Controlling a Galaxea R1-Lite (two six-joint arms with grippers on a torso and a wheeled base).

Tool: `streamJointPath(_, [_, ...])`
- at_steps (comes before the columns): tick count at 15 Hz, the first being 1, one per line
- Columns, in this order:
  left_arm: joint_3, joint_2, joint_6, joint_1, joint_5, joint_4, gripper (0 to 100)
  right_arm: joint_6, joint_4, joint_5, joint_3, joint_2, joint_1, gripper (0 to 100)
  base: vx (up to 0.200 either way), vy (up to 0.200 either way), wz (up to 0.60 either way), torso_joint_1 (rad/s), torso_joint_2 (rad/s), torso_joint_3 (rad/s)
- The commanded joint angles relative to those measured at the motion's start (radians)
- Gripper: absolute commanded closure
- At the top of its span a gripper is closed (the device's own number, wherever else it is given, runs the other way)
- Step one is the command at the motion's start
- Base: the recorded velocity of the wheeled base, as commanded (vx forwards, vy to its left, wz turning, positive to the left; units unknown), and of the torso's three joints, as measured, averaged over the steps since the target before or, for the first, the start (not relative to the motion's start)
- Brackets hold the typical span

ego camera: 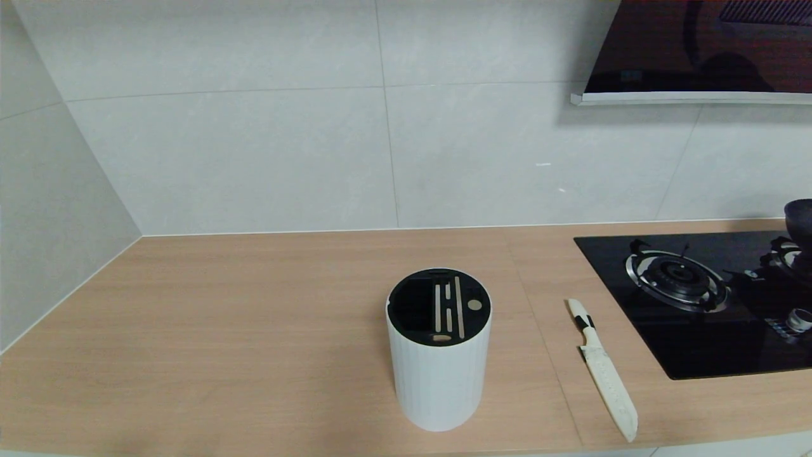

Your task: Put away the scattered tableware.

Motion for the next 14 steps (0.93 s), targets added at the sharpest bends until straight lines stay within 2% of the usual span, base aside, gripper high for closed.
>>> streamJointPath(1, [0.0, 0.002, 0.0, 0.0, 0.0, 0.0, 0, 0.004, -0.003, 0.056, -0.091, 0.228, 0.005, 0, 0.0, 0.0, 0.0, 0.0, 0.0, 0.0])
streamJointPath(4, [0.0, 0.002, 0.0, 0.0, 0.0, 0.0, 0, -0.016, -0.008, 0.11, -0.169, 0.435, 0.044, 0, 0.0, 0.0, 0.0, 0.0, 0.0, 0.0])
streamJointPath(5, [0.0, 0.002, 0.0, 0.0, 0.0, 0.0, 0, -0.016, -0.008, 0.11, -0.183, 0.472, 0.066, 0, 0.0, 0.0, 0.0, 0.0, 0.0, 0.0])
streamJointPath(6, [0.0, 0.002, 0.0, 0.0, 0.0, 0.0, 0, -0.016, -0.015, 0.104, -0.214, 0.563, 0.13, 0, 0.0, 0.0, 0.0, 0.0, 0.0, 0.0])
streamJointPath(7, [0.0, 0.0, 0.0, 0.0, 0.002, 0.0, 0, -0.016, -0.017, 0.1, -0.221, 0.59, 0.146, 0, 0.0, 0.0, 0.0, 0.0, 0.0, 0.0])
streamJointPath(8, [0.0, 0.002, -0.002, 0.001, 0.002, 0.0, 0, -0.016, -0.021, 0.084, -0.258, 0.702, 0.195, 0, 0.0, 0.0, 0.0, 0.0, 0.0, 0.0])
streamJointPath(10, [0.0, 0.002, -0.002, 0.001, 0.002, 0.0, 0, -0.016, -0.026, 0.056, -0.303, 0.813, 0.232, 0, 0.0, 0.0, 0.0, 0.0, 0.0, 0.0])
streamJointPath(11, [0.0, 0.002, -0.002, 0.0, 0.0, 0.0, 0, -0.016, -0.074, 0.034, -0.315, 0.905, 0.264, 0, 0.0, 0.0, 0.0, 0.0, 0.0, 0.0])
streamJointPath(14, [0.0, 0.002, -0.002, 0.001, 0.002, 0.0, 0, -0.017, -0.199, 0.031, -0.333, 1.081, 0.275, 0, 0.0, 0.0, 0.0, 0.0, 0.0, 0.0])
